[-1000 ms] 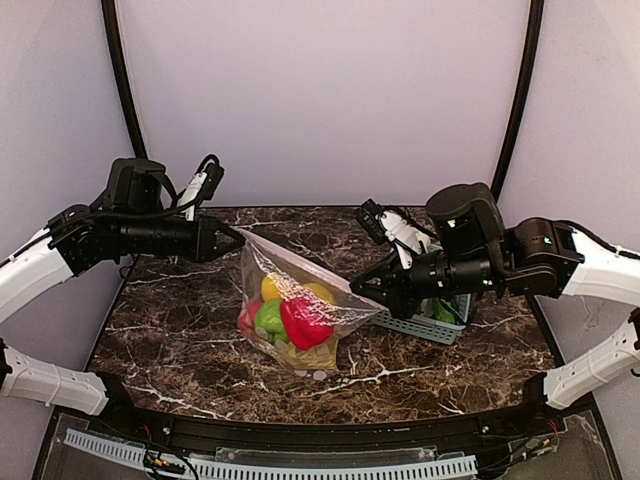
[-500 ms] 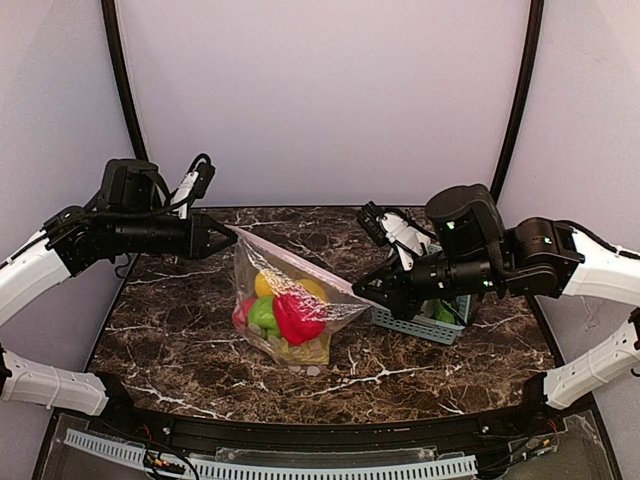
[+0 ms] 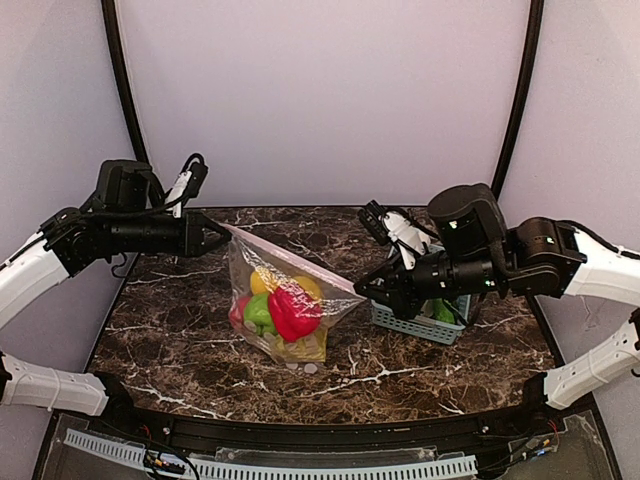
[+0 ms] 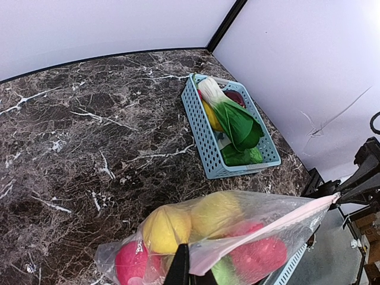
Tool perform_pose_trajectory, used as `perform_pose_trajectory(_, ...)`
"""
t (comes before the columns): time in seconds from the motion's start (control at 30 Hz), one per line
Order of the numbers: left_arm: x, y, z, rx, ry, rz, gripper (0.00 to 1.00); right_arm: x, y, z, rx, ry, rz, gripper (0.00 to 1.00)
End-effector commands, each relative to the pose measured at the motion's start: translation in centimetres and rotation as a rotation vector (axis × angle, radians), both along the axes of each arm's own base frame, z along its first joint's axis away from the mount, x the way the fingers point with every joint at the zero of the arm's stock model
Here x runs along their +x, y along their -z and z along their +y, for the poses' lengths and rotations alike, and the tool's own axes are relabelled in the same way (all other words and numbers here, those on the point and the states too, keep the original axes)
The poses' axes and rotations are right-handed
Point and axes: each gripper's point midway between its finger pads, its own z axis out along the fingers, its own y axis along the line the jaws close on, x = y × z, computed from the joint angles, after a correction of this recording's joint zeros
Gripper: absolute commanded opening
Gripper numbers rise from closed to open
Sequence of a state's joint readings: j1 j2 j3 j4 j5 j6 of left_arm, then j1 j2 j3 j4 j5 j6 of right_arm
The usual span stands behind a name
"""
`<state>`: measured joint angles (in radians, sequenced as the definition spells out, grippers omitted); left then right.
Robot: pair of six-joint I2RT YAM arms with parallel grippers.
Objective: Place the food in the zip-top bag and seal the zipper
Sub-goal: Zip the zipper on the zipper food storage bag.
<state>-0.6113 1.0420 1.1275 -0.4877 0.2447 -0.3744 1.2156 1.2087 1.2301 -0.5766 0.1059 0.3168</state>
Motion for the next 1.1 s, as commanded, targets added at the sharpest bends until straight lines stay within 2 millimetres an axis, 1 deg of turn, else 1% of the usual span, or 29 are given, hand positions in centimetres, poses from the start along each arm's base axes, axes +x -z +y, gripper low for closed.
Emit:
perform_pose_trajectory(0.0, 1.2, -1.0, 2.3, -0.005, -0.106, -0.048, 0.01, -0.7, 2.1, -2.1, -0.096, 0.011, 0.039, 0.0)
perform_pose_trajectory(0.1, 1.2, -0.9, 2.4, -0.007, -0.108, -0.049, 0.01, -0.7, 2.3, -2.1, -0.099, 0.011, 0.04, 0.0)
perform_pose_trajectory(0.2, 1.0, -1.0, 2.0, -0.023, -0.081, -0.059, 0.01, -0.6, 2.1, -1.9, -0.095, 0.01, 0.037, 0.0)
perform_pose_trajectory(0.3, 0.7, -1.2, 1.7, -0.037, -0.057, -0.076, 0.01, -0.3, 1.7, -1.3, -0.087, 0.013, 0.021, 0.0)
perform_pose_trajectory(0.43, 0.0, -1.8, 1.9, -0.036, -0.034, -0.098, 0.01, 0.8, 0.7, 0.2, -0.075, 0.032, -0.006, 0.0)
perform_pose_trajectory(0.53, -0.4, -1.9, 2.2, -0.021, -0.034, -0.099, 0.01, 2.2, 0.8, 1.2, -0.092, 0.073, -0.026, 0.0)
perform_pose_trajectory(0.67, -0.2, -0.7, 3.0, 0.027, -0.065, -0.061, 0.01, 5.0, 2.0, 1.7, -0.099, 0.155, 0.016, 0.0)
perform_pose_trajectory(0.8, 0.5, 1.3, 3.7, 0.074, -0.099, -0.01, 0.01, 7.4, 2.3, 1.4, -0.057, 0.233, 0.055, 0.0)
perform_pose_trajectory(0.9, 1.0, 1.8, 3.8, 0.082, -0.111, 0.001, 0.01, 8.5, 2.1, 1.1, -0.03, 0.263, 0.069, 0.01)
perform_pose_trajectory(0.93, 1.2, 1.6, 3.6, 0.075, -0.11, -0.004, 0.03, 8.7, 1.8, 1.1, -0.019, 0.262, 0.072, 0.06)
perform_pose_trajectory(0.97, 1.2, 1.5, 3.5, 0.064, -0.103, -0.003, 0.11, 8.6, 1.4, 1.2, -0.007, 0.253, 0.073, 0.15)
perform_pose_trajectory(1.0, 1.2, 1.1, 3.3, 0.05, -0.099, -0.013, 0.25, 8.5, 1.0, 1.4, 0.005, 0.242, 0.073, 0.24)
perform_pose_trajectory(1.03, 1.1, 0.6, 3.1, 0.036, -0.088, -0.018, 0.34, 8.4, 0.6, 1.5, 0.018, 0.231, 0.075, 0.34)
perform_pose_trajectory(1.07, 1.1, 0.2, 2.9, 0.025, -0.082, -0.024, 0.52, 8.1, 0.3, 1.6, 0.03, 0.221, 0.077, 0.43)
